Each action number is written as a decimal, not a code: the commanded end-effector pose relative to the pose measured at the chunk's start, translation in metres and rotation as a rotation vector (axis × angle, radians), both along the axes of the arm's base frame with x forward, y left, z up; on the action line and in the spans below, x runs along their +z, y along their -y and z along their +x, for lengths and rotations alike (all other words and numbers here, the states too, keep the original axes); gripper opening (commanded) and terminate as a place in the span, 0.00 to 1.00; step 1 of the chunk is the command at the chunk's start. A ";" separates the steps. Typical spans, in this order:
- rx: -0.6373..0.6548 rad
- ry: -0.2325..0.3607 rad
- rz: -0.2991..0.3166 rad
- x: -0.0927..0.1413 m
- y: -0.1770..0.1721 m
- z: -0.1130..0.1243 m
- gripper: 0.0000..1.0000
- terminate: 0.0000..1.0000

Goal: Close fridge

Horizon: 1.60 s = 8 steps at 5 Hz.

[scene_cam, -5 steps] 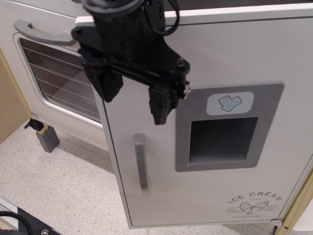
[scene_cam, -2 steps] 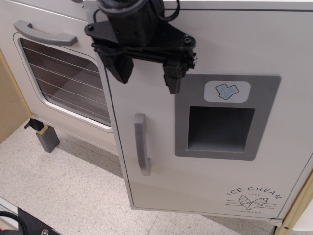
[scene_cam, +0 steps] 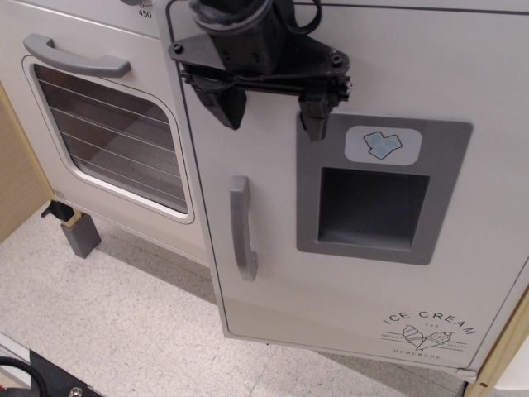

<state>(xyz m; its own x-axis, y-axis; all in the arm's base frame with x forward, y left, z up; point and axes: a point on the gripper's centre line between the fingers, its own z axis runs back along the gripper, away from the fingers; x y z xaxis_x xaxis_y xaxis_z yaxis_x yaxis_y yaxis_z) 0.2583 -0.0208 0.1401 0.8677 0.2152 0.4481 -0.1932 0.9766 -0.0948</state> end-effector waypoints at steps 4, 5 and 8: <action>0.131 0.072 -0.023 0.020 0.000 0.061 1.00 0.00; 0.145 0.073 -0.024 0.021 -0.002 0.067 1.00 0.00; 0.078 -0.040 -0.003 0.028 -0.011 0.029 1.00 0.00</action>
